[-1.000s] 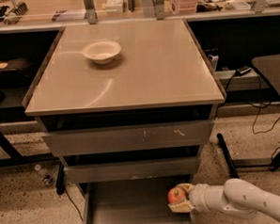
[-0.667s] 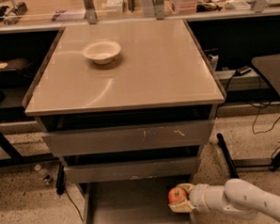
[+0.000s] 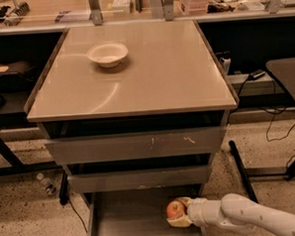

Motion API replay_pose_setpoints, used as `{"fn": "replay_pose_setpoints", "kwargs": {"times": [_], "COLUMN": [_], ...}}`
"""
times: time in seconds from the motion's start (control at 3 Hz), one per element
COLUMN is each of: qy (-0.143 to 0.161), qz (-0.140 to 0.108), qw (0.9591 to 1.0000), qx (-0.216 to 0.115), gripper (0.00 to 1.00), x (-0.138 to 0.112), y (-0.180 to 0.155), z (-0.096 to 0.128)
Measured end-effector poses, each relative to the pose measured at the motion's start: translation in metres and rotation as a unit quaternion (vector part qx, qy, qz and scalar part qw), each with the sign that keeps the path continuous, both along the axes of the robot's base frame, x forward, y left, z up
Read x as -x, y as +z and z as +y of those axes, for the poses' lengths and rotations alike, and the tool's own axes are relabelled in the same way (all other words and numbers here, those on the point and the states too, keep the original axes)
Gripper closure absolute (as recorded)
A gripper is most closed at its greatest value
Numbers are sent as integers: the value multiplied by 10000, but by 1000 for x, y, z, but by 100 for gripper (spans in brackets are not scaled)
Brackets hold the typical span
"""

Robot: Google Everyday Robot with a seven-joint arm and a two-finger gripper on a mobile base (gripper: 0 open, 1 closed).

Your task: Place apple into bottom drawer

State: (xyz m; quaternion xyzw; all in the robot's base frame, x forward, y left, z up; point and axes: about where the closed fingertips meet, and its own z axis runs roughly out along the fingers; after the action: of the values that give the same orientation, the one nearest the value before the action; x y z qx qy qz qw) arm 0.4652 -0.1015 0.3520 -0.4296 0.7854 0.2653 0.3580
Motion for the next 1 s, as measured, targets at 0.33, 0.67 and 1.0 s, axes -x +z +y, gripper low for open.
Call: {"fn": "replay_pose_setpoints", "kwargs": {"times": [0.33, 0.67, 1.0], "qy": [-31, 55, 147], "qz": [-638, -1206, -1291], "qw": [9978, 9919, 9902], "qx": [174, 404, 503], "gripper": [100, 100, 100], "x": [-12, -26, -39], "y": [-21, -47, -88], "z": [17, 24, 22]}}
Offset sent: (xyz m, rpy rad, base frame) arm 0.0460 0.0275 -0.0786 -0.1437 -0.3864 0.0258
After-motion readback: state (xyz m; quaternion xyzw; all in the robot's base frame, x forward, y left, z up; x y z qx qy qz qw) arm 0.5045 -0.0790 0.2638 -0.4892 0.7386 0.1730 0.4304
